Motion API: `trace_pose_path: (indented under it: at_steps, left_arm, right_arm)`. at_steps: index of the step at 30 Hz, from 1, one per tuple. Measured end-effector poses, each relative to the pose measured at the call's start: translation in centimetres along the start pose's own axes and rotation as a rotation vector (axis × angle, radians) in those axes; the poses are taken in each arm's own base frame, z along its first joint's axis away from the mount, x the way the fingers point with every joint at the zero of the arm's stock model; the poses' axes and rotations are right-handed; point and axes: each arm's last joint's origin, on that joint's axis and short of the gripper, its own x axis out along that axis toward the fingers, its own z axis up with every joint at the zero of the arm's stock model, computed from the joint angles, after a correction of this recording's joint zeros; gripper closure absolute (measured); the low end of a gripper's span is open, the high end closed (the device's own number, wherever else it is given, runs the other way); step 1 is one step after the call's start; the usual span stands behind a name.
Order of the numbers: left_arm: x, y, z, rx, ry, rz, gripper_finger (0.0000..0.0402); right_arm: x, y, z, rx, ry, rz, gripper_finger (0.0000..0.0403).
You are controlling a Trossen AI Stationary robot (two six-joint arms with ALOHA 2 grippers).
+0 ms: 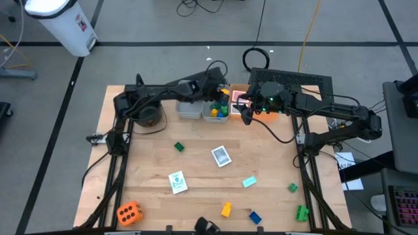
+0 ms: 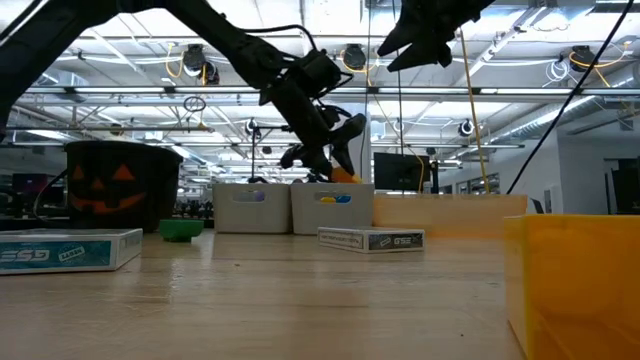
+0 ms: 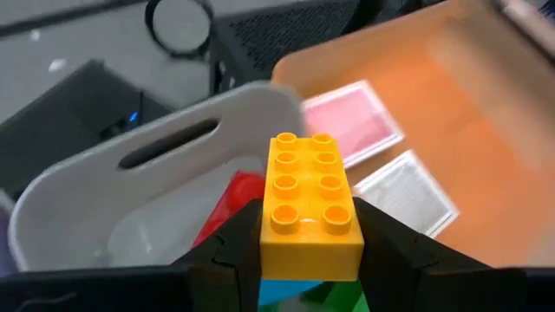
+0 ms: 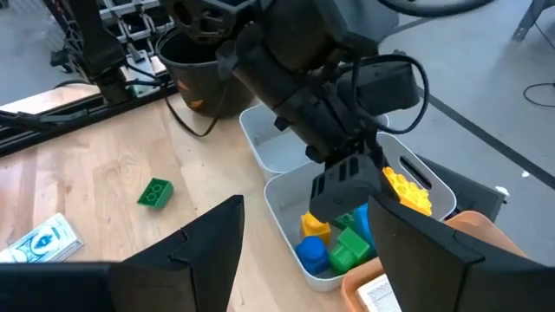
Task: Pick & Place Toys
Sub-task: Put the yellow gamepiece into the right gray bin
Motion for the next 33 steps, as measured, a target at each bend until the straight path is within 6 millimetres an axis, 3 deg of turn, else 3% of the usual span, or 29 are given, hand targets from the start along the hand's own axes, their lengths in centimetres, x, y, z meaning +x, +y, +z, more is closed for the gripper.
trace_pose_path:
  at_steps: [23, 33]
  left_arm:
    - [0.2, 2.0, 0.3, 0.021, 0.073, 0.030, 0.0258]
    - [0.2, 2.0, 0.4, 0.018, 0.066, 0.025, 0.0187]
  right_arm:
    - [0.0, 0.0, 0.0, -0.017, 0.000, -0.001, 0.0165]
    - [0.0, 0.0, 0.0, -0.017, 0.000, -0.001, 0.0165]
